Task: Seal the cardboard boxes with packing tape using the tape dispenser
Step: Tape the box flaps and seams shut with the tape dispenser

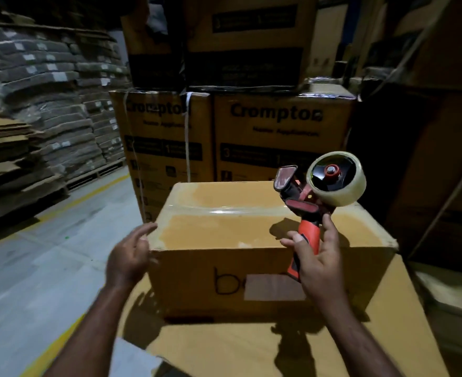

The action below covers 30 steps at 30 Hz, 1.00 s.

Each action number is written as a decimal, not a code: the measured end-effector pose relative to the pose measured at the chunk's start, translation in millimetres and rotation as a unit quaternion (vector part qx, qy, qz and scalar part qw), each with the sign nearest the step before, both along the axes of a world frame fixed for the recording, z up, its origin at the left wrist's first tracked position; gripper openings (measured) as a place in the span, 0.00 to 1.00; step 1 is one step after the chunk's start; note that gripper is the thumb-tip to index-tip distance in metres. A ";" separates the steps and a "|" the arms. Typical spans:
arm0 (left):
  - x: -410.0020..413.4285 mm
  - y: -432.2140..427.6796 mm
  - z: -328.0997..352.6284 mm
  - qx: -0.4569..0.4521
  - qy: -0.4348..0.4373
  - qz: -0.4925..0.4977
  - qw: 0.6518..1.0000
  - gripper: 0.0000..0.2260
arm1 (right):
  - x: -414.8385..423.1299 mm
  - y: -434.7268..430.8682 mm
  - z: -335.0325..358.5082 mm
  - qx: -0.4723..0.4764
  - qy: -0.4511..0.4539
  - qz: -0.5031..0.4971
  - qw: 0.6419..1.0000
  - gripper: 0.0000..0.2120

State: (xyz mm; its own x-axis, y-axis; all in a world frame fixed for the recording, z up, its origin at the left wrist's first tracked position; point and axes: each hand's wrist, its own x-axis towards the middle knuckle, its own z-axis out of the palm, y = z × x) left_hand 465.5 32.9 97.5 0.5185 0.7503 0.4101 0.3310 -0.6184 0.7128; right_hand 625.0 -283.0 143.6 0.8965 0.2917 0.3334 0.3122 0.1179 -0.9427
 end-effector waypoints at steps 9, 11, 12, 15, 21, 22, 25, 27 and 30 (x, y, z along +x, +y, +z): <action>82.0 -66.6 94.0 -0.062 0.095 -0.087 0.990 0.10 | -8.2 -29.6 -6.4 -0.122 -0.037 -0.079 0.989 0.35; 122.9 -107.3 111.1 -0.290 0.018 -0.225 0.930 0.11 | -12.5 -28.3 -1.2 -0.164 -0.060 -0.093 0.980 0.34; 141.2 -122.8 117.9 -0.383 0.002 -0.289 0.877 0.15 | -14.0 -28.0 1.2 -0.184 -0.070 -0.098 0.976 0.34; 178.2 -143.7 136.0 -0.527 -0.005 -0.393 0.754 0.28 | -15.2 -27.5 7.7 -0.239 -0.087 -0.111 0.961 0.34; 226.5 -142.9 139.9 -0.615 0.058 -0.431 0.658 0.27 | -13.5 -31.3 15.4 -0.269 -0.100 -0.172 0.942 0.34; 232.3 -144.7 138.9 -0.626 0.067 -0.431 0.647 0.26 | -12.3 -31.7 13.9 -0.269 -0.102 -0.184 0.940 0.34; 247.5 -155.8 136.5 -0.658 0.081 -0.425 0.616 0.22 | -10.4 -31.6 9.1 -0.252 -0.106 -0.220 0.936 0.33; 257.3 -166.9 135.9 -0.654 0.097 -0.433 0.613 0.15 | -10.2 -33.2 8.7 -0.237 -0.100 -0.245 0.935 0.33; 272.1 -183.5 137.4 -0.630 0.121 -0.441 0.628 0.09 | -9.6 -42.1 11.3 -0.232 -0.086 -0.273 0.930 0.35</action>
State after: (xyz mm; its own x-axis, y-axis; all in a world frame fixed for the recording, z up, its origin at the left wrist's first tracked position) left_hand 737.6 -150.6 234.9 0.8927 -0.2220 -0.3921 0.4490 0.3659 0.8152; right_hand 615.4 -325.1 154.9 0.8985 -0.0427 0.4369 0.3567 -0.5092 -0.7832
